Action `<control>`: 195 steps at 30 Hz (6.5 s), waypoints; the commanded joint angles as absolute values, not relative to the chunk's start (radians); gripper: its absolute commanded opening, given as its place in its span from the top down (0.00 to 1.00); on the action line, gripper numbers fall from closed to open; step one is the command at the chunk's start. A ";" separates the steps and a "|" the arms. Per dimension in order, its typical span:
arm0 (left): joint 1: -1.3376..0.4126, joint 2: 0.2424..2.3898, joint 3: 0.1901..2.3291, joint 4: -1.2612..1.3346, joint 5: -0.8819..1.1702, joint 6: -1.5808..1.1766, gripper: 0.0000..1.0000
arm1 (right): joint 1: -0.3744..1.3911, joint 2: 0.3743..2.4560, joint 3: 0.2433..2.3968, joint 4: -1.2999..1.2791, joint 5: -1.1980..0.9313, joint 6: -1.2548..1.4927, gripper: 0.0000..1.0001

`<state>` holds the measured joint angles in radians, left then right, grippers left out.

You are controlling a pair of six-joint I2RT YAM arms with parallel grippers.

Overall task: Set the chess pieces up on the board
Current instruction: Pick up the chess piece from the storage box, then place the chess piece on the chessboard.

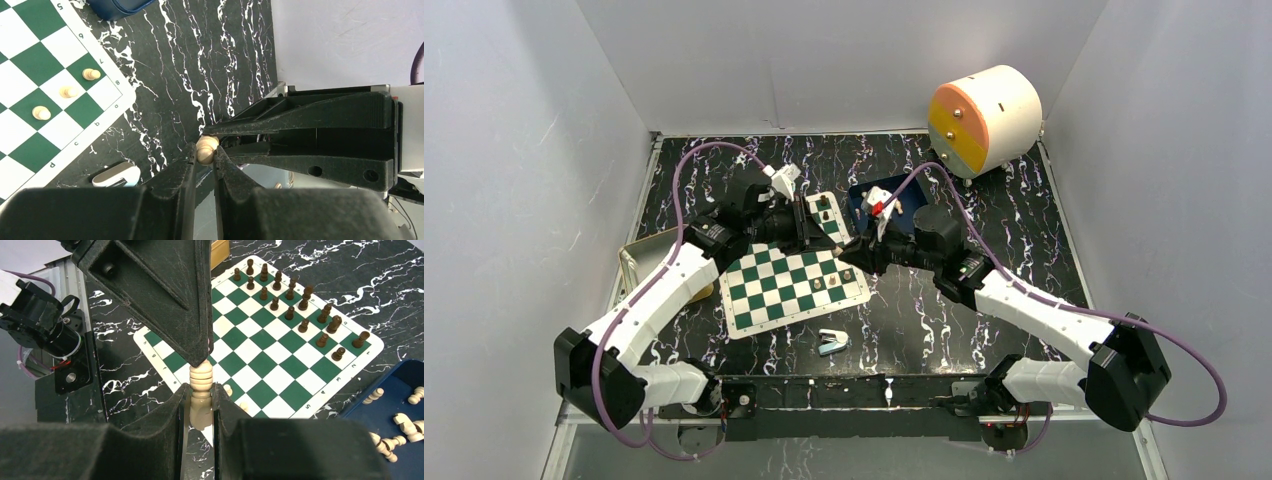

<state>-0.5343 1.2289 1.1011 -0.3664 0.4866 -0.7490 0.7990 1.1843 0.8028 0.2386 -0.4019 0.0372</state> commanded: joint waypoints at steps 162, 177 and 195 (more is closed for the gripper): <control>-0.762 1.073 0.696 0.470 0.221 -0.730 0.36 | 0.798 0.978 0.577 0.471 0.157 1.374 0.78; -0.798 1.079 0.718 0.470 0.119 -0.339 0.40 | 0.798 1.010 0.580 0.464 0.217 1.479 0.77; -0.827 1.189 0.765 0.579 0.045 -0.228 0.56 | 0.798 1.047 0.583 0.466 0.219 1.540 0.77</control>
<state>-0.8204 1.1904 0.7055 0.5041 0.0757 -0.2562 0.7979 1.0409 0.5579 0.4217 0.2077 1.5208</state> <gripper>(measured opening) 0.445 0.270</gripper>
